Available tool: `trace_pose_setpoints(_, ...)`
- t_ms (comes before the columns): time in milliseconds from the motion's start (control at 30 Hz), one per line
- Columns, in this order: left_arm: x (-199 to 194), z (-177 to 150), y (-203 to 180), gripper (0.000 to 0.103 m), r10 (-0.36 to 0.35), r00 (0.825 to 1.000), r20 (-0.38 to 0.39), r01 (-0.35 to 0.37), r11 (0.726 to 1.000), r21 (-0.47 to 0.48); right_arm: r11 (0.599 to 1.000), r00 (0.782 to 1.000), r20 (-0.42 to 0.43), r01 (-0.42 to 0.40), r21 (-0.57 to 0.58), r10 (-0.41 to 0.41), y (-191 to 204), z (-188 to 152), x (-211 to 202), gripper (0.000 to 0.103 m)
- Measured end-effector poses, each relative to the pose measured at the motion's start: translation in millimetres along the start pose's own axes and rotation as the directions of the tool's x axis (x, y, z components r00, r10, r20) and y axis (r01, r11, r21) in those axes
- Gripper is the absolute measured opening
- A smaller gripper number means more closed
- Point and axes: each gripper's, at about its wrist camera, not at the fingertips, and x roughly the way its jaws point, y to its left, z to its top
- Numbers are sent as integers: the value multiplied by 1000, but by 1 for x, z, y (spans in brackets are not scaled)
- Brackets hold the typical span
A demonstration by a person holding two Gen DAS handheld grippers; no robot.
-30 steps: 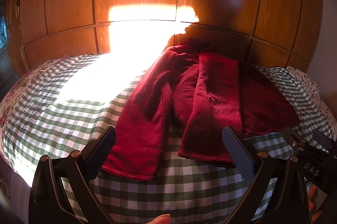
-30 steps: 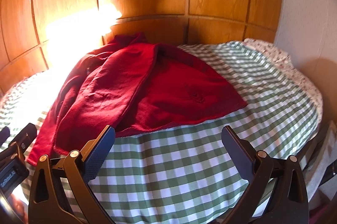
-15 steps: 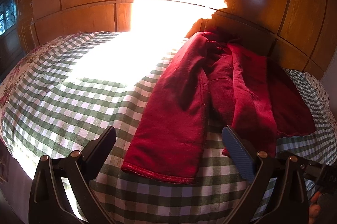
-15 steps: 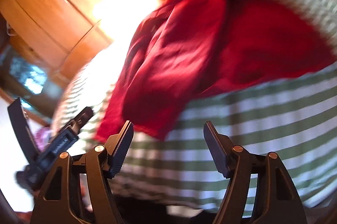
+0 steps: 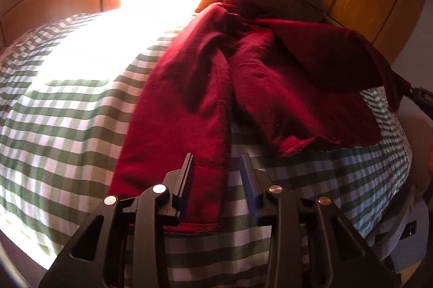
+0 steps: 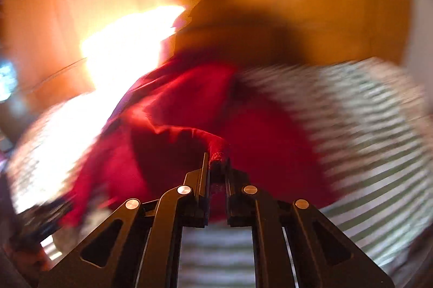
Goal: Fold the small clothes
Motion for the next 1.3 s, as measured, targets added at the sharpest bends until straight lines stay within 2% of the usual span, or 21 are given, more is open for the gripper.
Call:
trace_pose_setpoints(67, 7, 4, -9, 33, -65, 998, -20, 65, 998, 12, 992, 992, 13, 123, 33, -124, -46, 24, 15, 7)
trace_pose_setpoints(133, 16, 9, -16, 36, -111, 993, -35, 111, 994, 5, 966, 970, -1, 244, 86, -245, -86, 50, 43, 7)
trace_pose_setpoints(200, 28, 15, -19, 58, -118, 992, -49, 118, 993, -7, 939, 949, -34, 316, 134, -315, -120, 69, 74, 7)
trace_pose_setpoints(233, 34, 19, -20, 60, -127, 990, -56, 126, 992, -23, 926, 938, -41, 348, 146, -346, -130, 74, 83, 11)
trace_pose_setpoints(267, 39, 20, -21, 62, -147, 987, -66, 145, 989, -41, 916, 932, -56, 363, 168, -359, -142, 78, 95, 17)
trace_pose_setpoints(300, 43, 22, -22, 65, -165, 983, -77, 160, 985, -57, 914, 935, -66, 354, 199, -348, -150, 77, 103, 39)
trace_pose_setpoints(333, 49, 24, -22, 66, -179, 980, -84, 173, 982, -76, 910, 938, -71, 345, 229, -338, -156, 74, 106, 67)
trace_pose_setpoints(367, 54, 26, -23, 67, -189, 978, -89, 181, 979, -92, 904, 942, -70, 335, 265, -328, -162, 66, 110, 73)
trace_pose_setpoints(433, 62, 29, -25, 67, -211, 973, -98, 200, 973, -115, 912, 958, -93, 288, 294, -272, -167, 51, 115, 75)
trace_pose_setpoints(533, 72, 34, -32, 66, -226, 969, -103, 215, 971, -106, 933, 976, -163, 188, 307, -143, -156, 12, 111, 74)
trace_pose_setpoints(567, 75, 37, -34, 66, -225, 969, -103, 216, 972, -96, 938, 979, -190, 133, 319, -74, -151, -9, 110, 74)
trace_pose_setpoints(667, 84, 46, -29, 59, -236, 965, -110, 225, 968, -109, 942, 966, -257, 49, 332, 40, -134, -49, 118, 74)
trace_pose_setpoints(733, 90, 50, -25, 44, -242, 964, -114, 227, 965, -131, 937, 951, -290, 1, 349, 107, -117, -69, 127, 74)
trace_pose_setpoints(767, 93, 53, -23, 27, -244, 962, -118, 227, 964, -141, 942, 950, -294, 2, 336, 103, -109, -72, 129, 74)
trace_pose_setpoints(800, 94, 55, -20, 19, -253, 959, -124, 234, 960, -154, 953, 952, -294, 5, 304, 89, -97, -73, 131, 68)
trace_pose_setpoints(833, 92, 57, -16, 16, -260, 958, -120, 239, 957, -164, 960, 950, -296, -13, 281, 99, -87, -70, 132, 49)
trace_pose_setpoints(933, 77, 61, -7, 11, -236, 968, -87, 222, 964, -144, 985, 944, -315, -44, 167, 95, -54, -56, 127, 12)
trace_pose_setpoints(1033, 45, 68, 1, 10, -230, 973, -36, 225, 969, -103, 991, 955, -270, -96, 98, 120, -33, -40, 102, 9)
trace_pose_setpoints(1133, 9, 72, 3, 9, -224, 975, 2, 224, 974, -46, 986, 965, -203, -158, 53, 166, -26, -33, 56, 9)
trace_pose_setpoints(1200, -16, 69, 4, 9, -241, 970, 17, 241, 971, 4, 985, 966, -191, -174, 18, 174, -29, -39, 27, 9)
trace_pose_setpoints(1300, -38, 54, 5, 12, -278, 960, -1, 278, 959, 57, 985, 960, -227, -172, -12, 165, -40, -65, -1, 8)
